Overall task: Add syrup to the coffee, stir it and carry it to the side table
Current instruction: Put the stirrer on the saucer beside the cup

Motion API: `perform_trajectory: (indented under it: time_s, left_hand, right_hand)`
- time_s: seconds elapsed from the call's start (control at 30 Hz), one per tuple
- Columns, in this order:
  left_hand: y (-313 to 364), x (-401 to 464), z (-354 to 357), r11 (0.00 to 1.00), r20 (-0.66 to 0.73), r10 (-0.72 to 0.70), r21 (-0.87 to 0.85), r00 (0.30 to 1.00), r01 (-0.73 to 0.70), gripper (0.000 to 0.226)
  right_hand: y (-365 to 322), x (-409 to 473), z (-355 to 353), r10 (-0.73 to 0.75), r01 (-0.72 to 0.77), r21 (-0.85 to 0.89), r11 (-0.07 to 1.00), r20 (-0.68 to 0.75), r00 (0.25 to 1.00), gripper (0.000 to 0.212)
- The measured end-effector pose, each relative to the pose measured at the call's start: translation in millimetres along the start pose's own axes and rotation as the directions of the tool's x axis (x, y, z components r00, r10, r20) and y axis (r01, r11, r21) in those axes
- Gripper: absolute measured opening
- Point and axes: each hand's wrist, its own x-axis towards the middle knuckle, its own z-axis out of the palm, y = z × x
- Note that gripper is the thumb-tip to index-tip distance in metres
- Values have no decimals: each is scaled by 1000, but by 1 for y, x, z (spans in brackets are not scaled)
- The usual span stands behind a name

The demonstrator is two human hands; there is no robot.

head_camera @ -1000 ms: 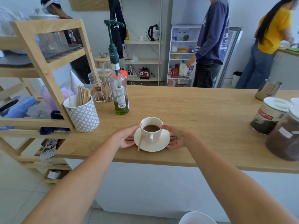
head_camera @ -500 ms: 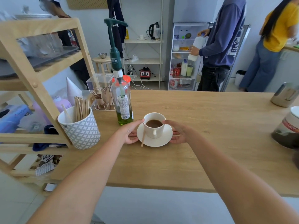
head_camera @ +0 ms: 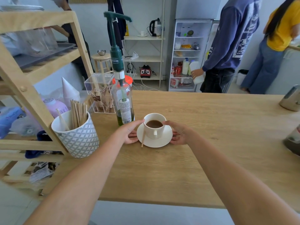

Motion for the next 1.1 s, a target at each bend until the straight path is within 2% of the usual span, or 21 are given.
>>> perform_trajectory:
  time_s: [0.13,0.2,0.27,0.37,0.47,0.53,0.63,0.83,1.03,1.1]
  left_hand:
    - [-1,3,2,998,5,19,65,1000,-19,79]
    - [2,2,4,982,-24,43,184,999,-37,84]
    - [8,0,4,950,-69,122,296,990,-97,89]
    - [24,-4,4,941,-15,209,274,978,-197,75]
    - [31,-5,2,943,73,215,243,974,-226,60]
    - [31,-5,4,945,113,219,224,969,-239,57]
    - [29,-3,8,948,136,229,192,964,-252,58]
    - [27,-4,15,959,133,225,142,965,-243,63]
    - [25,-5,19,978,135,173,95,976,-186,68]
    - [24,-6,21,980,145,164,86,976,-178,69]
  right_hand:
    - [2,1,1,-49,46,-84,995,-36,998,63]
    - [3,-2,3,-82,67,-173,983,-81,993,73]
    - [6,-6,5,-186,136,-270,953,-169,968,73]
    - [15,-13,4,-425,354,-272,895,-274,863,43]
    - [30,-23,5,-572,520,-252,816,-225,789,20]
    - [38,-27,10,-613,559,-281,780,-165,773,13]
    - [47,-27,17,-599,551,-319,771,-72,797,12]
    - [53,-24,26,-468,471,-315,824,90,879,31]
    - [49,-25,33,-370,393,-266,880,134,919,39]
    - [49,-25,33,-367,394,-240,887,151,918,34]
